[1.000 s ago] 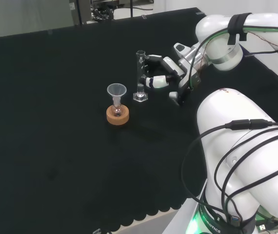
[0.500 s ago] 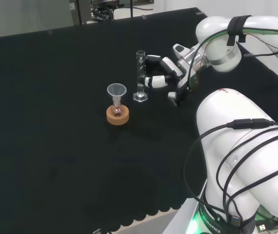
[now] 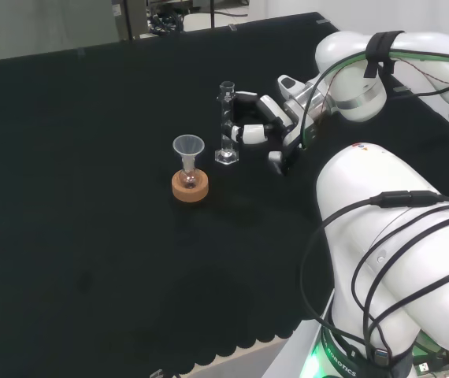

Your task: Pick up the graduated cylinder.

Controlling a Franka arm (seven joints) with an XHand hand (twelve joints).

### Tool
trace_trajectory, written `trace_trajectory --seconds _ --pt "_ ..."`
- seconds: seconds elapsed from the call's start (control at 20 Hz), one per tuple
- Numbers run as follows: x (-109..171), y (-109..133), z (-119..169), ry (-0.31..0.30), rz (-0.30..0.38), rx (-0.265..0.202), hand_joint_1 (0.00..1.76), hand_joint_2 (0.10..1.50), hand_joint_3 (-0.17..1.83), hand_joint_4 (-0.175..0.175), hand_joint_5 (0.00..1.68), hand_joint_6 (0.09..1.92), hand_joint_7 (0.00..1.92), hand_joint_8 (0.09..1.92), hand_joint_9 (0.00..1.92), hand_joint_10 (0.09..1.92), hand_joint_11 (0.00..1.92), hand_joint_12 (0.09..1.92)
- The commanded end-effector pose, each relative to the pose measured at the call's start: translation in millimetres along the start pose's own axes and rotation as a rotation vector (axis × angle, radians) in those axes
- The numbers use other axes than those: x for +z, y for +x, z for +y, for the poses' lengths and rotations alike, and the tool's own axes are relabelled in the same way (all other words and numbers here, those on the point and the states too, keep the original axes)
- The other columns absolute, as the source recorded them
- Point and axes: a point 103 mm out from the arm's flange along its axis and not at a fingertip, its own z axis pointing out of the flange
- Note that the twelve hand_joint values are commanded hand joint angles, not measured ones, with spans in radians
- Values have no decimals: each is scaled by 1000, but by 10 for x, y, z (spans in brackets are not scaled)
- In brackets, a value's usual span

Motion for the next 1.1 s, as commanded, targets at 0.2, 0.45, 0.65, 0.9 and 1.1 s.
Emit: trace_trajectory --seconds 0.2,0.45,0.65,0.9,1.1 --pt "-9 -30 -8 -5 27 -9 1135 587 810 -43 567 564 543 613 758 483 468 1271" --pt "-11 -15 22 -7 29 -4 1145 591 813 -46 556 606 547 618 774 483 513 1256" --pt "-2 -33 19 -5 29 -5 1156 593 814 -49 533 618 548 620 781 478 535 1241" --pt "17 -50 24 -4 32 -7 1171 595 813 -51 520 636 549 622 789 472 558 1227" --pt "19 -58 28 -5 41 -2 1177 598 814 -50 522 645 552 624 788 468 560 1222"
